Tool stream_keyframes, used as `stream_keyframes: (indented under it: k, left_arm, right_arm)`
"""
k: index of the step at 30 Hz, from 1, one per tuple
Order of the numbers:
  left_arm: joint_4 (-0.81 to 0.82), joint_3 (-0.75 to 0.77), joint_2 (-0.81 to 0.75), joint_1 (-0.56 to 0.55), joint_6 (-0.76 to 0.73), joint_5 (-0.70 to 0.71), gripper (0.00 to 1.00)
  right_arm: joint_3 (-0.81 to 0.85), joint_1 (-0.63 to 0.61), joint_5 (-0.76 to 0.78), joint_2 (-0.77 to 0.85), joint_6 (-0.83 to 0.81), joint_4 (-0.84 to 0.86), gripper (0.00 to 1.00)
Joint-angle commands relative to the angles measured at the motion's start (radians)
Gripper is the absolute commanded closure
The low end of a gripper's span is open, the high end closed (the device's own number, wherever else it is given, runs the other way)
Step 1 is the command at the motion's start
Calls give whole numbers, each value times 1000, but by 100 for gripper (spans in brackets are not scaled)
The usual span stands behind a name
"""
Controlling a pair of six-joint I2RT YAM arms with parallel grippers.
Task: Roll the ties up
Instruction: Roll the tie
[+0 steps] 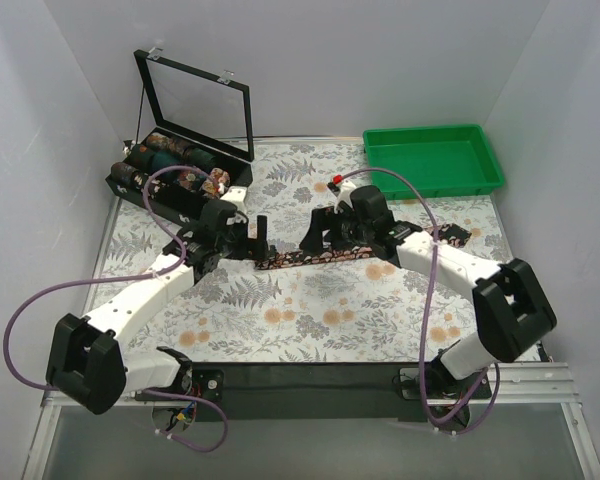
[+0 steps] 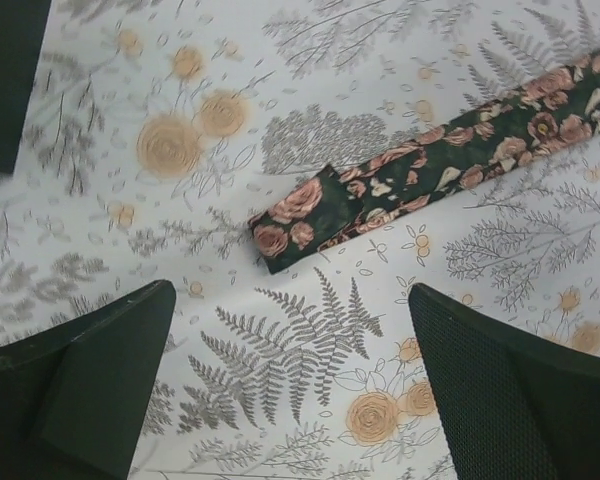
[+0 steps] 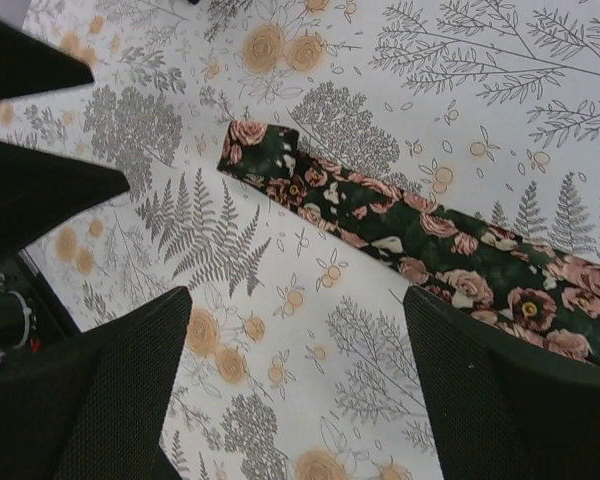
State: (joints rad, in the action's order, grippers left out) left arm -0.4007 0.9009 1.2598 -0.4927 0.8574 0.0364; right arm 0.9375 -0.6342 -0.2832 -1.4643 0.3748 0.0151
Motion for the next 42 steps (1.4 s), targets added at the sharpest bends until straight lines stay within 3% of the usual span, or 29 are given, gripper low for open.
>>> stream_keyframes:
  k: [1, 8, 19, 26, 35, 42]
  left_arm:
    - [7, -100, -78, 19, 314, 129, 2]
    - [10, -194, -97, 32, 410, 174, 2]
    - [-3, -186, -77, 43, 428, 140, 2]
    - [-3, -185, -73, 43, 430, 137, 2]
    - [-3, -185, -66, 43, 430, 115, 2]
    - [-1, -178, -48, 43, 431, 89, 2]
  right_arm:
    - [96, -2, -5, -101, 117, 128, 23]
    - [202, -28, -24, -310, 196, 210, 27]
    - [326, -77, -47, -517, 254, 267, 38]
    - [319, -94, -67, -558, 288, 322, 44]
    - [231, -101, -40, -524, 302, 368, 64]
    - [161, -101, -30, -493, 314, 410, 73]
